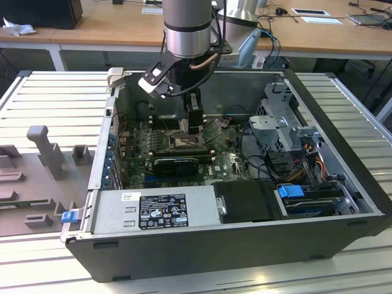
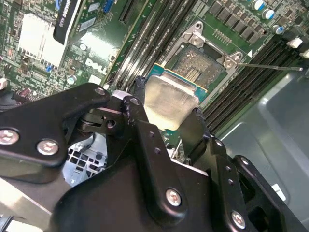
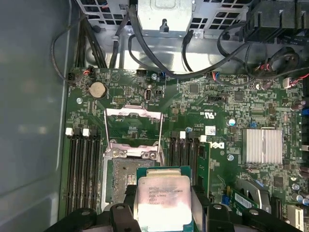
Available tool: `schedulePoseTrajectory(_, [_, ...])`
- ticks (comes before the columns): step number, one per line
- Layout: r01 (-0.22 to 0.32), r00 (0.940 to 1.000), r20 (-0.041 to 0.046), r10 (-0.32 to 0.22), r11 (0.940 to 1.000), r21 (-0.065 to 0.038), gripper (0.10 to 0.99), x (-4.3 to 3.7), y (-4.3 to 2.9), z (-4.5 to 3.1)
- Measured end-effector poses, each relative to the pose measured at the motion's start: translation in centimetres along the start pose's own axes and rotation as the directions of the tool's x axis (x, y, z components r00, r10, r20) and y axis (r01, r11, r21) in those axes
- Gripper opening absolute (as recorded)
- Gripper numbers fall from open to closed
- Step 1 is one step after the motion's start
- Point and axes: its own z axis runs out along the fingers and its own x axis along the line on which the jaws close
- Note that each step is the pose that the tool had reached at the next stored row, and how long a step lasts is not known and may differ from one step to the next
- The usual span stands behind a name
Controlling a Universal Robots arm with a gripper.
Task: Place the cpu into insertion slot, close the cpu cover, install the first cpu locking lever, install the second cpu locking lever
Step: 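Place the cpu into insertion slot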
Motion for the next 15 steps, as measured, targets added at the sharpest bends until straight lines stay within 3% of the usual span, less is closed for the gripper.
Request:
schedulePoseTrajectory(4, [-0.024, 0.9997, 0.0022, 0.024, 0.9997, 0.000, 0.529, 0.08, -0.03, 0.39])
schedulePoseTrajectory(15, [-0.025, 0.9997, 0.0015, 0.025, 0.9997, 0.000, 0.529, 0.11, -0.07, 0.82])
